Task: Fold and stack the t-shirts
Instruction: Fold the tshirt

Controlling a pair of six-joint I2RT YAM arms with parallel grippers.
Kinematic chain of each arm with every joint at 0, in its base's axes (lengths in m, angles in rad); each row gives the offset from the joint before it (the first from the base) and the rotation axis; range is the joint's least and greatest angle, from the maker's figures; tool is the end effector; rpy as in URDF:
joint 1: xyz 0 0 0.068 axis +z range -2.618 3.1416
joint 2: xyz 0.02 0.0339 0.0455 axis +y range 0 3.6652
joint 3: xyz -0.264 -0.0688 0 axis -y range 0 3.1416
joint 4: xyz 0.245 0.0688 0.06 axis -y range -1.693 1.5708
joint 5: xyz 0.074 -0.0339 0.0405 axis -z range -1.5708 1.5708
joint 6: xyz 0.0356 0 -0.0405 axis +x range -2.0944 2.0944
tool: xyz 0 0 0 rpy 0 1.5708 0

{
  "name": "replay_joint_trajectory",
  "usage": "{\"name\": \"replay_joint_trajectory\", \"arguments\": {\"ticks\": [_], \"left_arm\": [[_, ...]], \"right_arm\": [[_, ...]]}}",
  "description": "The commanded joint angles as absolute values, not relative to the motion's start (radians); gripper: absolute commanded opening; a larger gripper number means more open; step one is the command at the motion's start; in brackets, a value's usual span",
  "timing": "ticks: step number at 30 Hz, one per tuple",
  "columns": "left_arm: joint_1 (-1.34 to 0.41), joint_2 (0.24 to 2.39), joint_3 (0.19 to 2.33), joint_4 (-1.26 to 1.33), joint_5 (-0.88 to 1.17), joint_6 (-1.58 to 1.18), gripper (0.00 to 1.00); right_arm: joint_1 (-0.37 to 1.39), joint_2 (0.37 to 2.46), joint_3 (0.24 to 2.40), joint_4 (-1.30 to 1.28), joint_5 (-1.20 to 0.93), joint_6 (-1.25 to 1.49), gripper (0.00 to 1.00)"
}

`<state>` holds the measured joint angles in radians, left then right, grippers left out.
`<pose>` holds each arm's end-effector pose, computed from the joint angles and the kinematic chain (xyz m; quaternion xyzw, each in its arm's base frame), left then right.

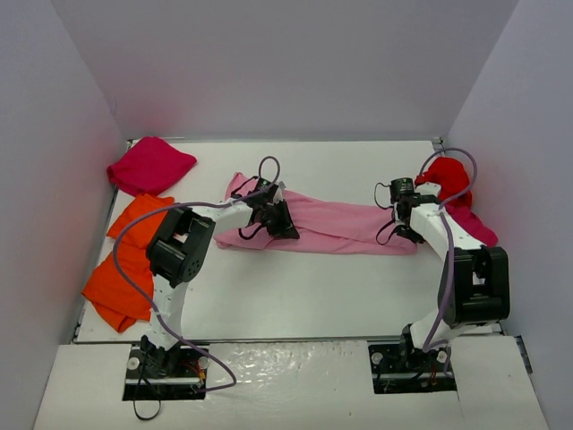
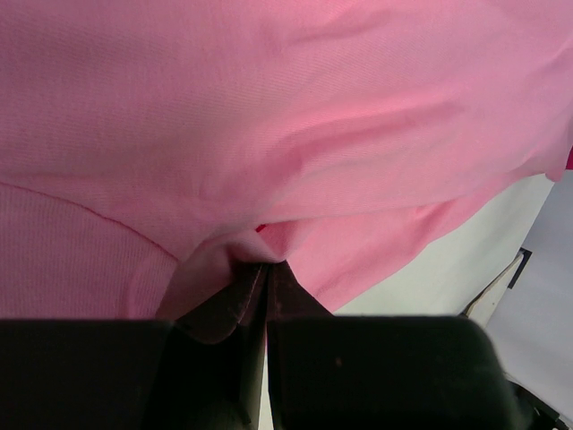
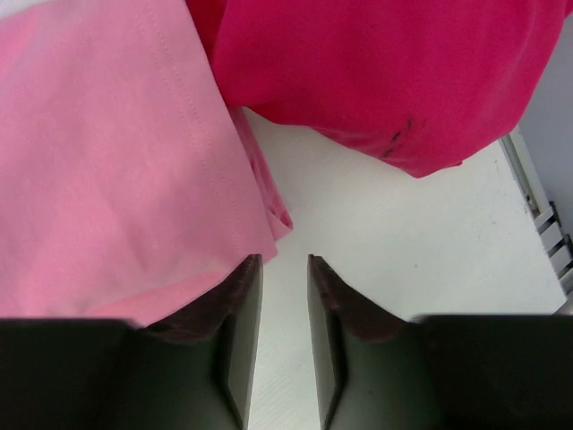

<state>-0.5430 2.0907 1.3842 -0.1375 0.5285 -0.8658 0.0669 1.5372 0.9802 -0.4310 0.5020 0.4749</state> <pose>0.3726 -0.2459 0.1509 -0.0534 0.9054 -0.4082 0.1034 0.3092 0.0035 0.2109 0.2578 0.8941 -0.1548 0.3318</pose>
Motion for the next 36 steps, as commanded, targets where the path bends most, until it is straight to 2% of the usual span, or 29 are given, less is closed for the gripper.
{"name": "replay_joint_trajectory", "arguments": {"ticks": [1,2,8,9,12,17,23,29,36], "left_arm": [[-0.548,2.043,1.397,-0.160,0.513,-0.831,0.00],[-0.548,2.044,1.397,-0.161,0.512,-0.832,0.00],[-0.550,2.020,1.384,-0.136,0.530,-0.846,0.00],[-0.551,1.996,1.371,-0.117,0.540,-0.853,0.00],[-0.554,1.894,1.333,-0.089,0.531,-0.852,0.00],[-0.550,1.737,1.328,-0.245,0.307,-0.764,0.00],[-0.546,1.795,1.396,-0.338,0.301,-0.723,0.00],[-0.538,1.862,1.426,-0.376,0.208,-0.713,0.00],[-0.521,1.903,1.626,-0.535,0.055,-0.630,0.00]], "right_arm": [[0.069,1.494,0.995,-0.448,0.588,0.514,0.50],[0.069,1.484,0.994,-0.448,0.591,0.518,0.56],[0.071,1.419,0.986,-0.412,0.548,0.504,0.55],[0.071,1.410,0.979,-0.385,0.502,0.486,0.50],[0.071,1.445,0.965,-0.309,0.399,0.474,0.00],[0.079,1.577,0.954,-0.227,0.274,0.461,0.00],[0.086,1.663,0.920,-0.141,0.177,0.453,0.00],[0.093,1.662,0.915,-0.107,0.141,0.435,0.00],[0.099,1.630,0.913,-0.121,0.123,0.437,0.00]]}}
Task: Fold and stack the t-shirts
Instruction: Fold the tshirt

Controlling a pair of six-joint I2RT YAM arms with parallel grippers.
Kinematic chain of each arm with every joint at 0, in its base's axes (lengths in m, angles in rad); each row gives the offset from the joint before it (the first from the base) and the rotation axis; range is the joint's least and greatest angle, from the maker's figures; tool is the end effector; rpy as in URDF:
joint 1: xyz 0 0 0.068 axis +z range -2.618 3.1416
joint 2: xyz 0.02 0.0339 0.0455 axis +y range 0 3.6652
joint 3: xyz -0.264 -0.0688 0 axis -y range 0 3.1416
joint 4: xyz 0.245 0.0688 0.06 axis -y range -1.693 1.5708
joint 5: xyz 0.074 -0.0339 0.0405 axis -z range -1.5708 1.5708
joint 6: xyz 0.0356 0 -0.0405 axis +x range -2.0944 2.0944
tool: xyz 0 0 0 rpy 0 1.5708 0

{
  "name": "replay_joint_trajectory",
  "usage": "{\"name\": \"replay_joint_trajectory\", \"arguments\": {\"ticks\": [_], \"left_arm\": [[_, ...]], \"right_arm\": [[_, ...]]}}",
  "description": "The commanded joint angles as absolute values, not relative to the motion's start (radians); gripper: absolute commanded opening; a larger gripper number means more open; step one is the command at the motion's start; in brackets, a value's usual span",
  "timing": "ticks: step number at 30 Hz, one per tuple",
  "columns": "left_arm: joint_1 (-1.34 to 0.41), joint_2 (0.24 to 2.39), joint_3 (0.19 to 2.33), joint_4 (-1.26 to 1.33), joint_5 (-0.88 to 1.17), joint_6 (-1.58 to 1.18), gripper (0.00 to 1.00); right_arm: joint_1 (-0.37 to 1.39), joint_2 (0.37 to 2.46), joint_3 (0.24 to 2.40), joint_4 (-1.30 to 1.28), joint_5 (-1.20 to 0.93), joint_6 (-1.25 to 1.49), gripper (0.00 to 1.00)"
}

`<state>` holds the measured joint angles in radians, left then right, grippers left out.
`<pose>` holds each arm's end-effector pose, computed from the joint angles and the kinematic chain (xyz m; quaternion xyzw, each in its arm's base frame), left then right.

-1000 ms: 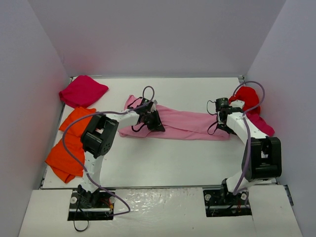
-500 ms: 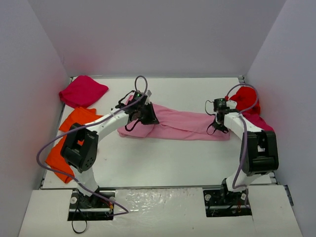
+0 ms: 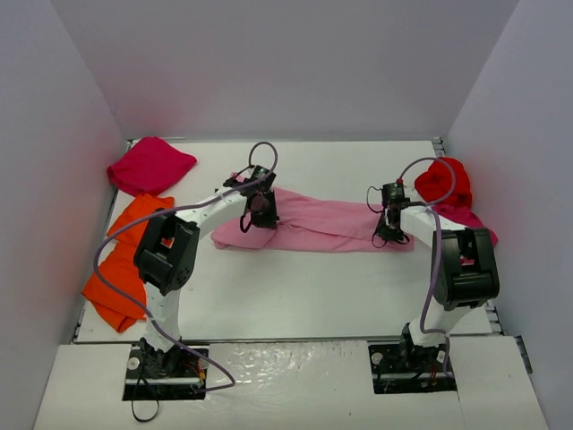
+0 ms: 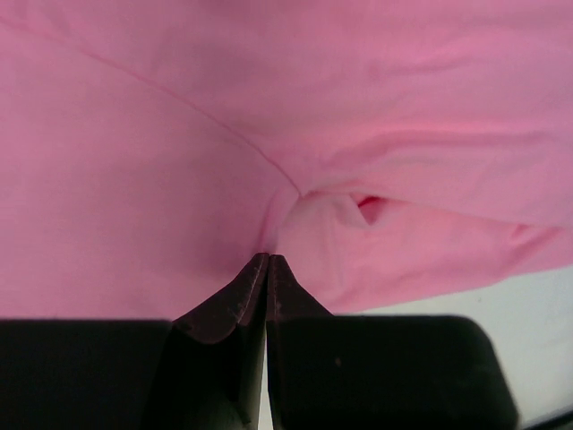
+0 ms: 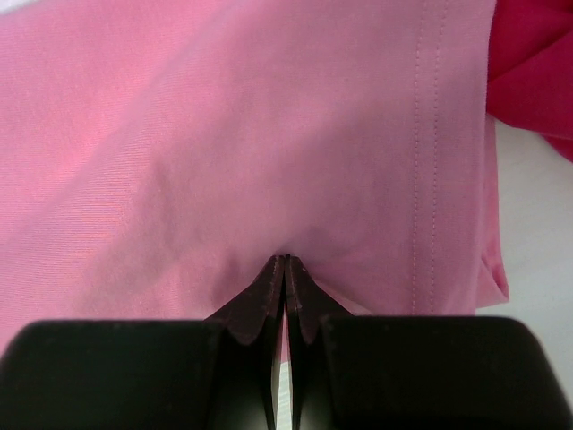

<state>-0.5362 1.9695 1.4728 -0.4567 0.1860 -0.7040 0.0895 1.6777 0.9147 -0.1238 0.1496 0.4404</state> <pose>0.3659 -0.2251 0.2039 -0.0514 0.9476 -0.2478 0.1948 0.3348 0.0247 0.1654 0.1887 0.9207 0.0196 0.3412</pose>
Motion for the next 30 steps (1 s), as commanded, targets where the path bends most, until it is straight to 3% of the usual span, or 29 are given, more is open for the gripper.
{"name": "replay_joint_trajectory", "arguments": {"ticks": [1,9,15,30], "left_arm": [[-0.516,1.897,1.637,-0.544,0.048,-0.625,0.00],[-0.441,1.825,1.562,-0.473,0.153,-0.621,0.00],[-0.346,1.892,1.468,-0.384,0.202,-0.655,0.00],[-0.348,2.030,1.590,-0.387,0.143,-0.604,0.00]], "right_arm": [[0.100,1.624,0.911,-0.124,0.122,0.440,0.00],[0.141,1.499,0.890,-0.117,0.221,0.466,0.00],[0.148,1.513,0.919,-0.117,0.201,0.454,0.00],[0.163,1.557,0.940,-0.044,0.195,0.419,0.00]]}}
